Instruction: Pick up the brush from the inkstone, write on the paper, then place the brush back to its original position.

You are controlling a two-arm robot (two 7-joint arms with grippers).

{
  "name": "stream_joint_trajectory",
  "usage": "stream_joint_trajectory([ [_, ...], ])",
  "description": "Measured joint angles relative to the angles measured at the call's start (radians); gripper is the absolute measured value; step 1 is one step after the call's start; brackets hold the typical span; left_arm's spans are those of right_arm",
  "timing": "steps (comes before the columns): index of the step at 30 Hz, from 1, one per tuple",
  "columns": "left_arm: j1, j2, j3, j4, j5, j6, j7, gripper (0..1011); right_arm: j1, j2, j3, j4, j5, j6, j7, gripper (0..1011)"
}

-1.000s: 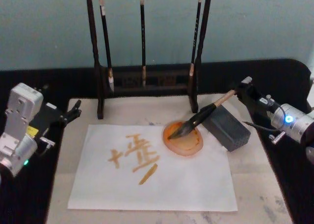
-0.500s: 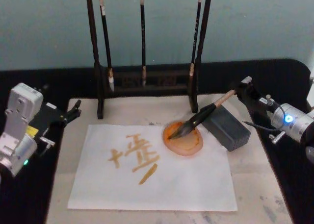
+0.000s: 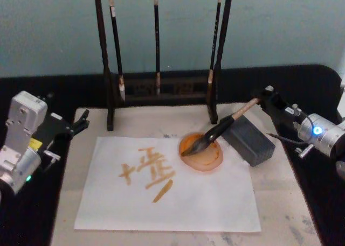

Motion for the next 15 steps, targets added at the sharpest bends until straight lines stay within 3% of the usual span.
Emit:
stream_joint_trajectory([
  [15,0.000,0.000,0.000,0.000,0.000,0.000,0.000,1010,-0.001,0.000,0.001,0.000,0.000,0.001,0.000,728],
])
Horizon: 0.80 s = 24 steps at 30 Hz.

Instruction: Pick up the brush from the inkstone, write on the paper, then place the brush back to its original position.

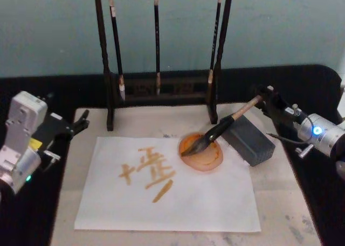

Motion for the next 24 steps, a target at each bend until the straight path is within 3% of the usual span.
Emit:
stream_joint_trajectory([
  [10,0.000,0.000,0.000,0.000,0.000,0.000,0.000,1010,0.000,0.000,0.000,0.000,0.000,0.000,0.000,999],
  [24,0.000,0.000,0.000,0.000,0.000,0.000,0.000,1010,0.000,0.000,0.000,0.000,0.000,0.000,0.000,1000],
])
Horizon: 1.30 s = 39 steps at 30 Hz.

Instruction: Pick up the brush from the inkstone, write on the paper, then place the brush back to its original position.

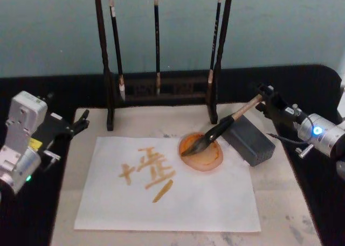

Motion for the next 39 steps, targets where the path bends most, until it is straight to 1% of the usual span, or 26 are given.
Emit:
stream_joint_trajectory([
  [7,0.000,0.000,0.000,0.000,0.000,0.000,0.000,1010,-0.002,0.003,-0.004,-0.008,0.006,-0.006,-0.005,1000],
  [10,0.000,0.000,0.000,0.000,0.000,0.000,0.000,1010,-0.014,0.012,-0.009,-0.031,0.017,-0.016,-0.019,1000],
  [13,0.000,0.000,0.000,0.000,0.000,0.000,0.000,1010,-0.029,0.024,-0.013,-0.059,0.016,-0.032,-0.032,1000],
  [15,0.000,0.000,0.000,0.000,0.000,0.000,0.000,1010,-0.053,0.041,-0.016,-0.098,0.013,-0.051,-0.045,1000],
  [16,0.000,0.000,0.000,0.000,0.000,0.000,0.000,1010,-0.071,0.055,-0.018,-0.126,0.009,-0.065,-0.049,1000],
  [19,0.000,0.000,0.000,0.000,0.000,0.000,0.000,1010,-0.108,0.083,-0.020,-0.184,-0.003,-0.091,-0.052,1000],
  [20,0.000,0.000,0.000,0.000,0.000,0.000,0.000,1010,-0.135,0.103,-0.022,-0.228,-0.017,-0.115,-0.052,1000],
  [22,0.000,0.000,0.000,0.000,0.000,0.000,0.000,1010,-0.163,0.123,-0.025,-0.273,-0.037,-0.144,-0.052,1000],
  [23,0.000,0.000,0.000,0.000,0.000,0.000,0.000,1010,-0.190,0.143,-0.029,-0.318,-0.072,-0.185,-0.053,1000],
  [25,0.000,0.000,0.000,0.000,0.000,0.000,0.000,1010,-0.213,0.159,-0.035,-0.357,-0.114,-0.230,-0.056,1000],
  [26,0.000,0.000,0.000,0.000,0.000,0.000,0.000,1010,-0.227,0.170,-0.041,-0.382,-0.150,-0.263,-0.061,1000],
  [27,0.000,0.000,0.000,0.000,0.000,0.000,0.000,1010,-0.250,0.183,-0.051,-0.421,-0.223,-0.330,-0.074,1000],
  [28,0.000,0.000,0.000,0.000,0.000,0.000,0.000,1010,-0.271,0.191,-0.063,-0.451,-0.317,-0.404,-0.094,1000],
  [29,0.000,0.000,0.000,0.000,0.000,0.000,0.000,1010,-0.271,0.191,-0.063,-0.451,-0.317,-0.404,-0.094,1000],
  [30,0.000,0.000,0.000,0.000,0.000,0.000,0.000,1010,-0.286,0.195,-0.078,-0.473,-0.411,-0.471,-0.120,1000],
  [33,0.000,0.000,0.000,0.000,0.000,0.000,0.000,1010,-0.300,0.194,-0.100,-0.486,-0.532,-0.549,-0.161,1000],
  [34,0.000,0.000,0.000,0.000,0.000,0.000,0.000,1010,-0.305,0.190,-0.116,-0.487,-0.611,-0.595,-0.188,1000],
  [36,0.000,0.000,0.000,0.000,0.000,0.000,0.000,1010,-0.307,0.184,-0.131,-0.483,-0.680,-0.633,-0.212,1000],
  [37,0.000,0.000,0.000,0.000,0.000,0.000,0.000,1010,-0.307,0.178,-0.143,-0.474,-0.738,-0.662,-0.233,1000],
  [39,0.000,0.000,0.000,0.000,0.000,0.000,0.000,1010,-0.306,0.168,-0.157,-0.461,-0.792,-0.687,-0.250,1000],
])
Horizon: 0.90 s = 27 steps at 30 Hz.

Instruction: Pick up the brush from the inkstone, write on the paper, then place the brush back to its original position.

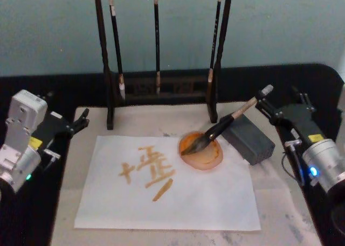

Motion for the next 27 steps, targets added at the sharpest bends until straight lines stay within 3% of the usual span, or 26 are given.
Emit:
stream_joint_trajectory([
  [1,0.000,0.000,0.000,0.000,0.000,0.000,0.000,1010,0.000,0.000,0.000,0.000,0.000,0.000,0.000,1000],
  [4,0.000,0.000,0.000,0.000,0.000,0.000,0.000,1010,0.007,-0.026,-0.028,0.033,-0.103,-0.045,-0.029,1000],
  [6,0.000,0.000,0.000,0.000,0.000,0.000,0.000,1010,0.011,-0.038,-0.035,0.048,-0.133,-0.057,-0.036,1000],
  [20,0.000,0.000,0.000,0.000,0.000,0.000,0.000,1010,0.003,-0.070,-0.037,0.068,-0.185,-0.029,-0.044,1000],
  [27,0.000,0.000,0.000,0.000,0.000,0.000,0.000,1010,0.003,-0.069,-0.036,0.068,-0.183,-0.030,-0.044,1000],
])
